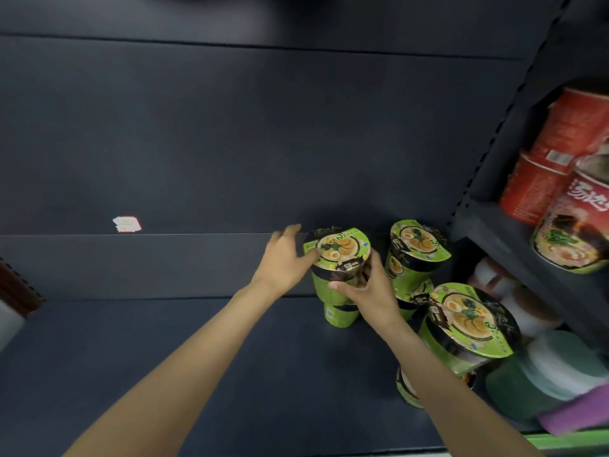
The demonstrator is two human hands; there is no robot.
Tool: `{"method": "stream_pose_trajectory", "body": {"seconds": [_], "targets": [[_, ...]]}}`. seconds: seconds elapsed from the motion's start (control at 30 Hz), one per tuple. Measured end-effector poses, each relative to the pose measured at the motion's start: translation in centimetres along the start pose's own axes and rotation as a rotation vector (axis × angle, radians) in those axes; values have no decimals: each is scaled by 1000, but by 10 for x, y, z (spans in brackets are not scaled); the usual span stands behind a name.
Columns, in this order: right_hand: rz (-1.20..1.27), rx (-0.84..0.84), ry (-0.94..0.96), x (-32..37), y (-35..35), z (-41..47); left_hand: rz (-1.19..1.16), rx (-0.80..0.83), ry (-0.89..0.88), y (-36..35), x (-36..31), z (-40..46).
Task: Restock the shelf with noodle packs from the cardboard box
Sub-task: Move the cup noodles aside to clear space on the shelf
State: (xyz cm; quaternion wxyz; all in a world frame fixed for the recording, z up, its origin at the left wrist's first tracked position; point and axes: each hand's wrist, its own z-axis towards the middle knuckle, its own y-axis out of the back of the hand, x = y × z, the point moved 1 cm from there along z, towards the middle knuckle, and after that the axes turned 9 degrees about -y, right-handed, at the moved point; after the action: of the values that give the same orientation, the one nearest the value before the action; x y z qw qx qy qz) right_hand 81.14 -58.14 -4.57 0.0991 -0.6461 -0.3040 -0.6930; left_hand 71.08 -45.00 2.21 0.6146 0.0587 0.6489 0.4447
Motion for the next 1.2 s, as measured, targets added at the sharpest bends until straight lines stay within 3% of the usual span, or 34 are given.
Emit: {"method": "stream_pose_trajectory", "body": {"seconds": [0.17,0.37,0.5,0.63,0.8,0.97,1.2], "targets": [[-47,-53,-29,-5,5,3,-455,100,117,-14,7,5],[-308,-185,11,11,12,-5,-382,53,83,-24,3,13],[-670,-283,176,21,12,-11,-260,10,54,-28,4,15],[-857,-189,269,27,11,-4,-349,-8,110,-34,3,15],[-853,-137,258,34,18,2,-449,-44,152,-43,-4,13],[-763,-106,337,41,19,-9,-76,-98,48,-30,-8,-3],[-513,22,393,66,-18,-39,397,-355,-124,21,1,-61]]}}
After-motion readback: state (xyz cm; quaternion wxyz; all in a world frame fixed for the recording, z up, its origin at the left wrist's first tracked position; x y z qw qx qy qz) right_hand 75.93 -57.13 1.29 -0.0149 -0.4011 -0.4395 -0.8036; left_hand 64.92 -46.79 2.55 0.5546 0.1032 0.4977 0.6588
